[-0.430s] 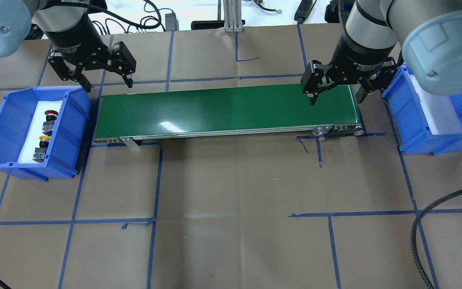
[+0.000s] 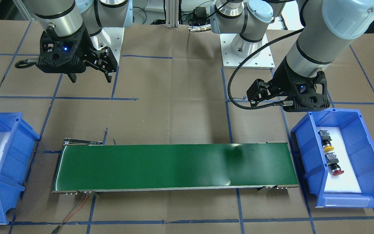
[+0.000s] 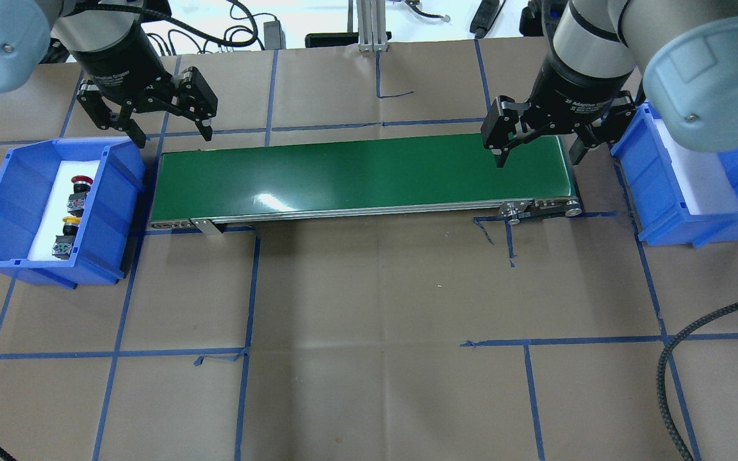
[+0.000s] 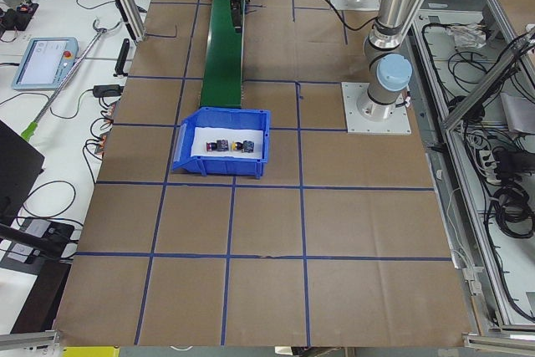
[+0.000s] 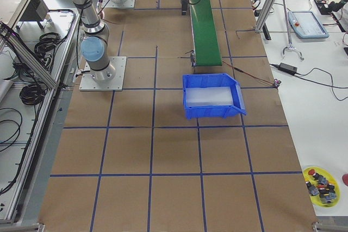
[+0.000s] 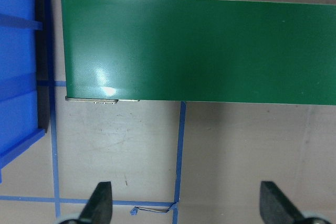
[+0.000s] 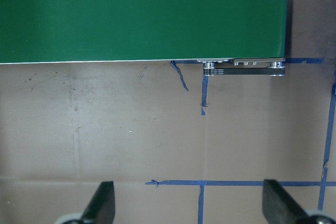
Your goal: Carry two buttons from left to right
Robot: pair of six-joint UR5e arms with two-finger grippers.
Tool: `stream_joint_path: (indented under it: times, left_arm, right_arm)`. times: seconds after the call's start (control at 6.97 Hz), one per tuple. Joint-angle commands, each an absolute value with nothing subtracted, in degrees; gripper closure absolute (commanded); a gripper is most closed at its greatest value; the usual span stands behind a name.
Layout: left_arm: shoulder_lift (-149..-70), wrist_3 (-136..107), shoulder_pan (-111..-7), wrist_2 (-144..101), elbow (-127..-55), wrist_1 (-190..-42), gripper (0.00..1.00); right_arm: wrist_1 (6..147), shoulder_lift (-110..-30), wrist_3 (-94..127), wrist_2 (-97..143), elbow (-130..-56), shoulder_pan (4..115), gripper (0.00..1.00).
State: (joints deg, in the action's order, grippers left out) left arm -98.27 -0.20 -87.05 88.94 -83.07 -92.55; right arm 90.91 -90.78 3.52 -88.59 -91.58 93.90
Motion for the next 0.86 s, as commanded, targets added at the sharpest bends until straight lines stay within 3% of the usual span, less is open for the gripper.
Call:
stream_joint_path:
  times: [0.0,0.72]
  left_arm:
    - [-98.3,-0.3,-87.0,88.9,-83.1,-92.5,0.0]
    - [-97.5,0.3,-86.6,88.9,-83.7,-92.5,0.0]
  right_arm:
    - [90.9,-90.8,3.5,-88.5,-91.6,93.9,0.0]
    - [90.8,-90.9,3.5,-88.6,-91.7,93.4,0.0]
